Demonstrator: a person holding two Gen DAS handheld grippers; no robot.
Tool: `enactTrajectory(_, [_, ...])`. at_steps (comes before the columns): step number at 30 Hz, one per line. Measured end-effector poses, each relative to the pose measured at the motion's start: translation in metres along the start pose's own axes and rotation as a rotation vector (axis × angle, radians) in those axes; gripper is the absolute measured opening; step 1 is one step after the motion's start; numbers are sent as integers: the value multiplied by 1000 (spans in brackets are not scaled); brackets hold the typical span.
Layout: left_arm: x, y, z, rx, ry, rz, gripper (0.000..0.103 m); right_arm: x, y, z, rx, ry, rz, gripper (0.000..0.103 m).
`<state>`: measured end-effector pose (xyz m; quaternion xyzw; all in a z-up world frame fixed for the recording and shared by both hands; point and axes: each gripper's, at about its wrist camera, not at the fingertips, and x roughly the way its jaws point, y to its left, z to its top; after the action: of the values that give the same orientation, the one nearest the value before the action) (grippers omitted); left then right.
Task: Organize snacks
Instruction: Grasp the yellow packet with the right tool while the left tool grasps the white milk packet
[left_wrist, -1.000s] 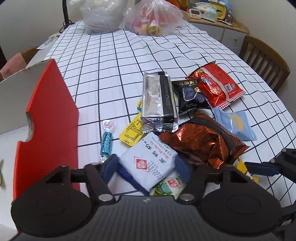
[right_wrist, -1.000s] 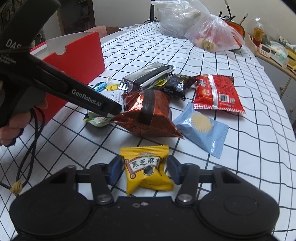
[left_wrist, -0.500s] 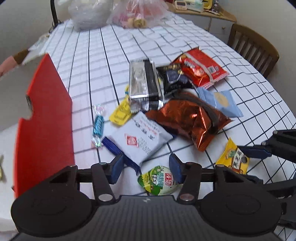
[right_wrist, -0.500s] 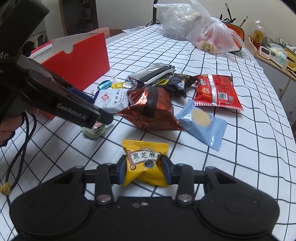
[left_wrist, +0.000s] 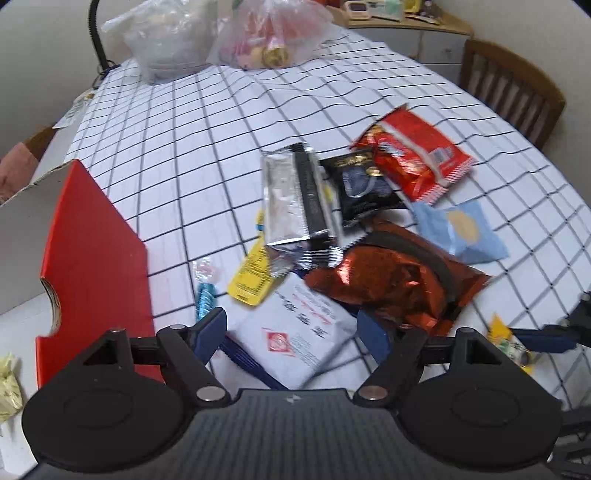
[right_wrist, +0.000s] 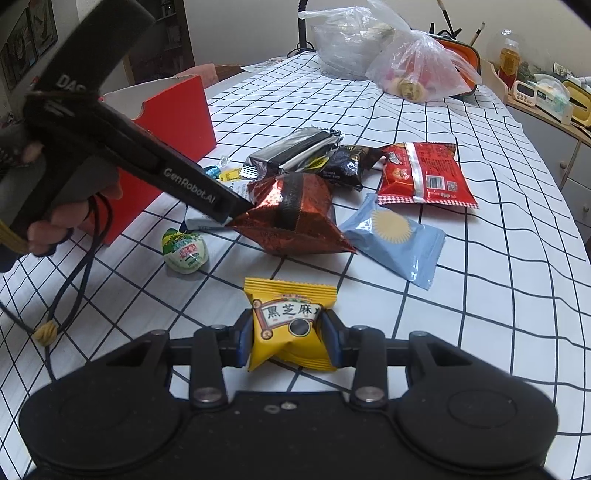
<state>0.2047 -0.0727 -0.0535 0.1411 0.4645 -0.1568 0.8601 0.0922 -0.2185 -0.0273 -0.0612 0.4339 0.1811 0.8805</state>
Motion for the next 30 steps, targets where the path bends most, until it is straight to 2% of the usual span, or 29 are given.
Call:
enactTrajectory(9, [13, 3, 4, 0, 51, -61, 80, -2, -6, -2, 17, -9, 15, 37])
enactTrajectory(15, [8, 2, -7, 19, 82, -112, 81, -3, -9, -2, 27, -13, 18, 37])
enactTrajectory(21, [3, 1, -15, 9, 72, -108, 80, -3, -7, -3, 29, -15, 15, 37])
enactTrajectory(23, [3, 0, -16, -4, 62, -100, 74, -3, -6, -3, 32, -16, 11, 37])
enactTrajectory(25, [-1, -1, -18, -14, 45, -94, 53, -4, -5, -4, 36, -17, 2, 37])
enactTrajectory(27, [-5, -1, -20, -31, 36, -94, 49, -5, -5, -4, 45, -21, -11, 36])
enactTrajectory(30, [-9, -4, -27, -50, 13, -78, 48, -9, -4, -4, 56, -29, -25, 36])
